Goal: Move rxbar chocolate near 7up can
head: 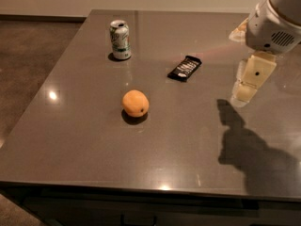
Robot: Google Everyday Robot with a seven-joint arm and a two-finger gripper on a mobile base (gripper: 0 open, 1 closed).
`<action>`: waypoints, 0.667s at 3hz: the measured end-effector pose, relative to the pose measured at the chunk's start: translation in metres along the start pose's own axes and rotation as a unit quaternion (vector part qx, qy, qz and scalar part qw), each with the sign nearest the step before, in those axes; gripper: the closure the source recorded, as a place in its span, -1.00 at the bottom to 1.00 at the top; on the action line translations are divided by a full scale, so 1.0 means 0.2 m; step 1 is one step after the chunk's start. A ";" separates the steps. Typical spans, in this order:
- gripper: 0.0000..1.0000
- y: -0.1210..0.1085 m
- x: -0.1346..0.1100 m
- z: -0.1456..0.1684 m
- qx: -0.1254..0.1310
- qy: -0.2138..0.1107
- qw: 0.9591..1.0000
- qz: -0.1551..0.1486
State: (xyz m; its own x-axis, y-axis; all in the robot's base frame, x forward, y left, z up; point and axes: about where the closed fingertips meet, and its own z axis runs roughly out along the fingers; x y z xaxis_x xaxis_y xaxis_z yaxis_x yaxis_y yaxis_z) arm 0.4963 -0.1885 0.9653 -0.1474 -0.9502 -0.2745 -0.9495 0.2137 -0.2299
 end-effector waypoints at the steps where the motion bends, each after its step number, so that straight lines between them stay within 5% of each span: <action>1: -1.00 -0.13 -0.06 0.11 -0.009 -0.012 1.000 -0.015; 2: -1.00 -0.28 -0.10 0.23 -0.019 -0.015 0.999 -0.041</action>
Offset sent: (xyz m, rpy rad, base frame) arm 0.1130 0.0238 -0.0438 -0.0074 0.0314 0.1760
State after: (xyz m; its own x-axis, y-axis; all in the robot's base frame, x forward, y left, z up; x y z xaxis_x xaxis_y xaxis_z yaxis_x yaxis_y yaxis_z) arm 0.5650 -0.1707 0.9398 -0.0601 -0.9569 -0.2841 -0.9682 0.1252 -0.2166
